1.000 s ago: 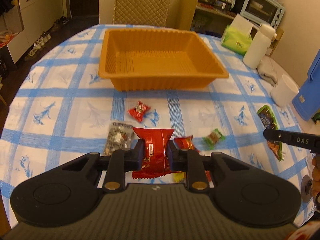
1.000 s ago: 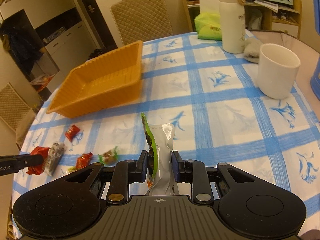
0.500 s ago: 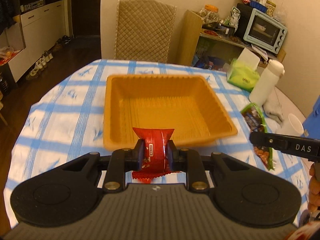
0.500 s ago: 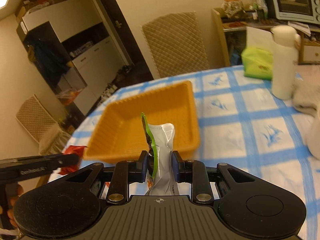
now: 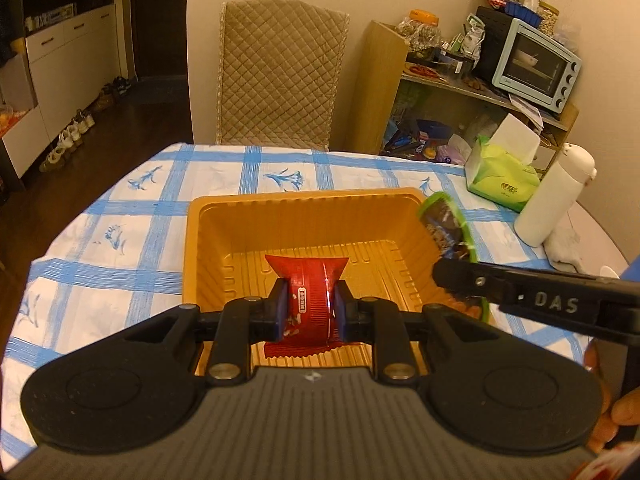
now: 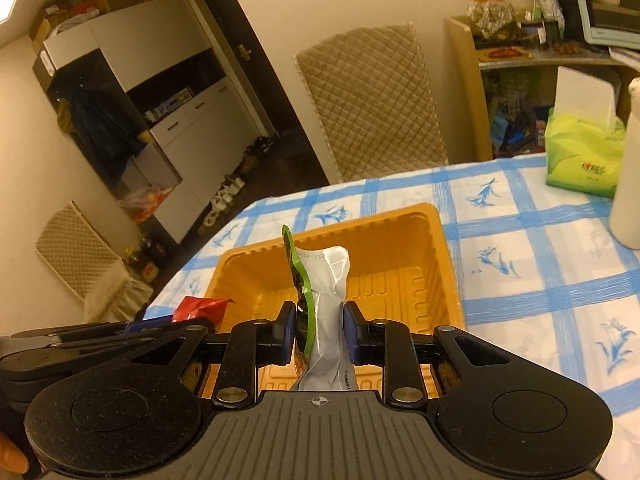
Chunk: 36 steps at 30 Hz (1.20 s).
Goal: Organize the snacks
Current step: 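Carry both snacks over the orange basket and open both grippers to drop them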
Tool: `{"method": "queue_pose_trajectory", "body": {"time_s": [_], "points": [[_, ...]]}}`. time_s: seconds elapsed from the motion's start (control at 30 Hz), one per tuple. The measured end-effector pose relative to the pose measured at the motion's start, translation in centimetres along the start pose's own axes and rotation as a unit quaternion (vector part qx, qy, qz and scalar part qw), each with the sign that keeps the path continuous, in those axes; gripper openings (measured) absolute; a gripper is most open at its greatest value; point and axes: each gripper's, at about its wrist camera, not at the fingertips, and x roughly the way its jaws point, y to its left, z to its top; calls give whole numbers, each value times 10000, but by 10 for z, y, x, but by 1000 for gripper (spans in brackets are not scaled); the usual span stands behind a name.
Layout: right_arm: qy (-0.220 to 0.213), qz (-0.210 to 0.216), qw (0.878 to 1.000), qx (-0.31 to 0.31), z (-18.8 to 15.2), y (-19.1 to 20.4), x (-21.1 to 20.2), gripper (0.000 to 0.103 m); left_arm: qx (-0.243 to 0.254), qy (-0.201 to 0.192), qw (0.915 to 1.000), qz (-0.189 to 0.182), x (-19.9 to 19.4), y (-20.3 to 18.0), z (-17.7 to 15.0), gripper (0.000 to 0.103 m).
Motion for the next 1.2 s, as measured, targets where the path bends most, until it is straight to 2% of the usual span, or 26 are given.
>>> {"method": "queue_pose_trajectory", "body": {"time_s": [0.33,0.67,0.73,0.87,1.2], "points": [[311,-282,9991,85,-3,-12,49,26,-55,331,9994,-30,37,11,0,21],[589,-473,9970,177,-8,-27,71,26,-37,468,9989,-63,55,14,3,21],[628,-440,9969,167,-8,-28,72,30,-50,485,9988,-66,57,14,4,21],[502,-500,9973,184,-6,-29,65,57,-52,518,9986,-72,61,13,5,21],[329,-482,9980,233,2,-30,50,59,-17,493,9988,-60,65,10,13,21]]}}
